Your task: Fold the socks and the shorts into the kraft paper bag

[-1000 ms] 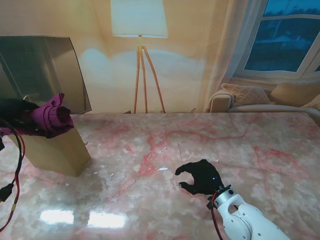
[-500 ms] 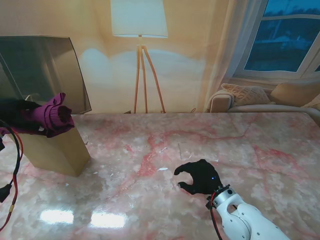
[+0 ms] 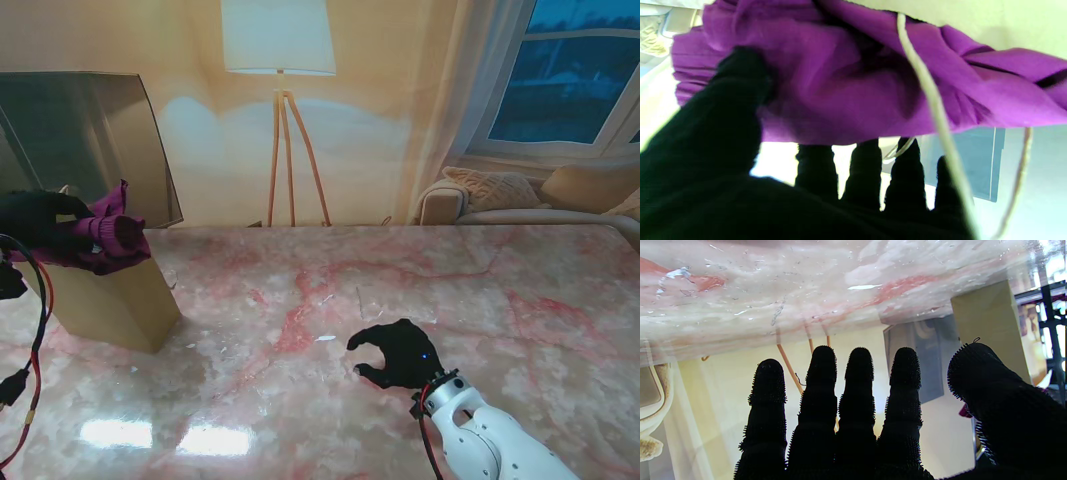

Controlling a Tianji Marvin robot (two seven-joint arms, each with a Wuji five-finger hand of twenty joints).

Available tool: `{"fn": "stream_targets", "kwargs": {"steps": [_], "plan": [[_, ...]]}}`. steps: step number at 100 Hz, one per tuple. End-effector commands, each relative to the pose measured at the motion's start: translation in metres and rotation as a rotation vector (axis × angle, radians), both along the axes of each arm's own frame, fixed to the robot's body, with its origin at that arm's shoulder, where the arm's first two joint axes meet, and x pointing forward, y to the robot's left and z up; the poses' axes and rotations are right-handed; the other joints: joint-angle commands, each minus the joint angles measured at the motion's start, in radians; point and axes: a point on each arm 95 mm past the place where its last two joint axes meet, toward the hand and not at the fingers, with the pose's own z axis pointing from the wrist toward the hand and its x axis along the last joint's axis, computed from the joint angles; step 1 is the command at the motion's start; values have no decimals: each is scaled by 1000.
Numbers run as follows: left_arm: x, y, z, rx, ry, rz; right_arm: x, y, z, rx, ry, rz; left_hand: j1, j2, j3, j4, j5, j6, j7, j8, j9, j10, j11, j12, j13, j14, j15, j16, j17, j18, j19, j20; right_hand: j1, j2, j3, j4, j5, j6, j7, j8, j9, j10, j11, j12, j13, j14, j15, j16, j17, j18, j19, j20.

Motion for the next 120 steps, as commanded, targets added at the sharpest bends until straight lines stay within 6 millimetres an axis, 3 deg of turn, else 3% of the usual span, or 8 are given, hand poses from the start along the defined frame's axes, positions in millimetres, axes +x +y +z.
{"fn": "stream_targets", "kwargs": {"steps": [1,23,41,62,105,111,116,120], "plan": [[1,-1,-2,-1,-40,7,-3,4,-2,8,6,8,118,36,-19,-19,72,-138,192,-30,39,-6,16,16,13,2,7,20,2,-9,22,27,-29,30,-26,48,-31,-11,-20,2,-23,12,-3,7,-14,5,-8,16,-17,14,6,34],[-1,0,-2,60,-164,95,-2,4,-3,17,12,11,95,117,67,13,59,-112,320,24,77,6,45,38,31,6,44,38,6,3,93,32,-42,64,-35,53,-33,-5,-22,0,-26,13,-3,7,-17,7,-8,17,-12,15,11,36],[-4,6,-1,165,-174,151,-2,5,-4,23,13,14,103,101,82,34,75,-86,324,38,103,10,56,50,39,15,55,43,1,14,114,29,-49,77,-40,58,-36,-4,-24,0,-28,15,-3,7,-20,7,-8,17,-11,16,13,38],[-4,9,-6,275,-129,172,-2,5,-4,23,13,15,104,80,86,30,110,-71,327,21,112,6,58,56,33,16,53,42,-5,13,122,20,-49,79,-41,60,-38,-4,-25,0,-29,15,-3,7,-20,8,-8,17,-11,17,15,39],[3,0,-20,395,49,78,-1,3,-4,20,13,11,86,34,49,-1,132,-105,309,-85,87,-8,44,47,-10,9,36,26,-11,-7,53,-27,-48,76,-41,60,-40,-5,-26,0,-30,14,-3,7,-22,7,-8,17,-11,17,15,40],[3,-2,-21,407,75,68,-1,3,-3,20,13,11,77,20,20,-8,93,-56,253,-116,67,0,33,36,-22,11,30,19,-9,-11,34,-27,-47,76,-41,60,-38,-5,-25,0,-31,14,-3,7,-23,7,-8,17,-11,16,15,40],[3,-3,-21,417,104,59,-1,3,-3,19,12,11,32,33,57,-7,81,4,111,-71,46,6,24,25,-37,13,21,10,-7,-15,3,-21,-47,76,-41,60,-38,-5,-25,0,-30,15,-3,7,-22,8,-8,17,-11,17,15,40],[3,-4,-21,423,118,52,0,3,-3,19,11,11,-59,62,146,45,47,78,-20,-51,29,15,16,20,-46,14,15,6,-6,-17,-11,-17,-46,75,-40,60,-38,-4,-25,0,-31,15,-3,7,-22,8,-8,17,-12,17,15,40]]}}
